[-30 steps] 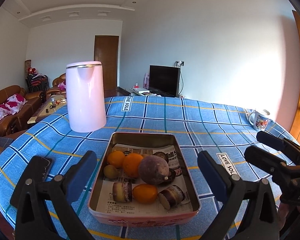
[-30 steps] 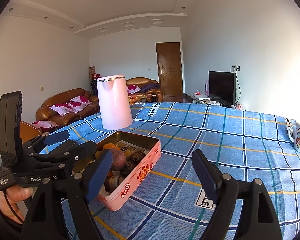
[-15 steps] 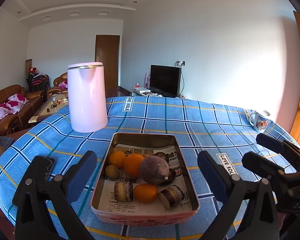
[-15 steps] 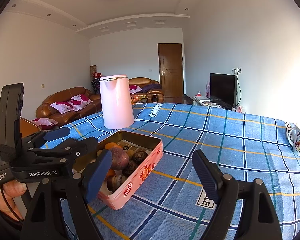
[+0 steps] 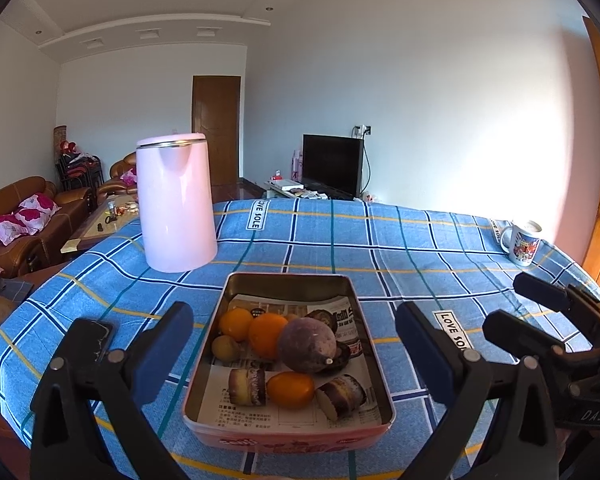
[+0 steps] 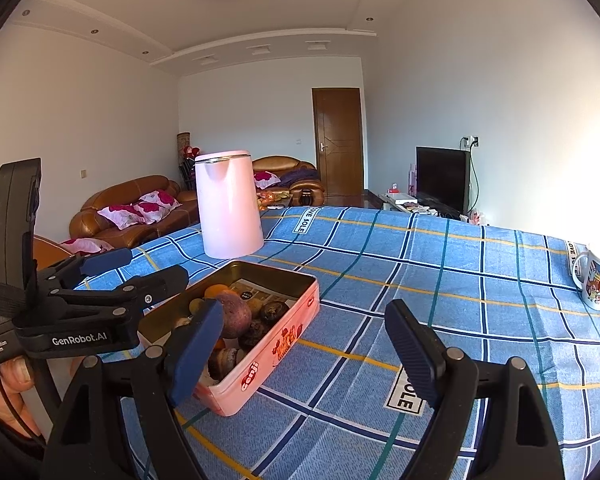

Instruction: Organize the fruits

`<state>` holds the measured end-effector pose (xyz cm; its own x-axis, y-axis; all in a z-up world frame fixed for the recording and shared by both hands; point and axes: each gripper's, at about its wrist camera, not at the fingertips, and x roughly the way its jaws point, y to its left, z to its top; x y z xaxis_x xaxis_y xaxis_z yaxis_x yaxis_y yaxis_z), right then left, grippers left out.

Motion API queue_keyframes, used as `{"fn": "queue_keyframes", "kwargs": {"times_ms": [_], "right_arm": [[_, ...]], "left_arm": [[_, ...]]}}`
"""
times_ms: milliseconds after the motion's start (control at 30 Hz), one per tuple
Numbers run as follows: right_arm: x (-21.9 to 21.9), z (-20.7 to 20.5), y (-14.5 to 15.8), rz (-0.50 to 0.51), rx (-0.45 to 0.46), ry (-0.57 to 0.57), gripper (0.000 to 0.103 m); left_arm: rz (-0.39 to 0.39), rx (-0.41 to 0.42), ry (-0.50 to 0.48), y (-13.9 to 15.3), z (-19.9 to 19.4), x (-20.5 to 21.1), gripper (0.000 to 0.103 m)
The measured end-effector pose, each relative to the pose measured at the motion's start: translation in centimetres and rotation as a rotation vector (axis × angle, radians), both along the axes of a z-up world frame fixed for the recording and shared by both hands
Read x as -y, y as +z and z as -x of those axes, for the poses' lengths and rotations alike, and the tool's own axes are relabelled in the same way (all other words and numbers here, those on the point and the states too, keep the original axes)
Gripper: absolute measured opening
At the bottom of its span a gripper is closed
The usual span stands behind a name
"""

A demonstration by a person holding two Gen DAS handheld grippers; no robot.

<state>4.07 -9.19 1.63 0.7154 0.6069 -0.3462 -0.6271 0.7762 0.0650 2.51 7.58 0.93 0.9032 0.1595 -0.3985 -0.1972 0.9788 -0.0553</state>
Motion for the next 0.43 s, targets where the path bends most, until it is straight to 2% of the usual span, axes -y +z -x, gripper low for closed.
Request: {"fn": "queue_keyframes", "kwargs": {"times_ms": [433], "right_arm": [[0.43, -0.23, -0.70, 0.003, -0.015, -0.007, 0.084]], "left_arm": [[-0.006, -0.008, -0.019, -0.22, -0.08, 0.42, 0.103]]}}
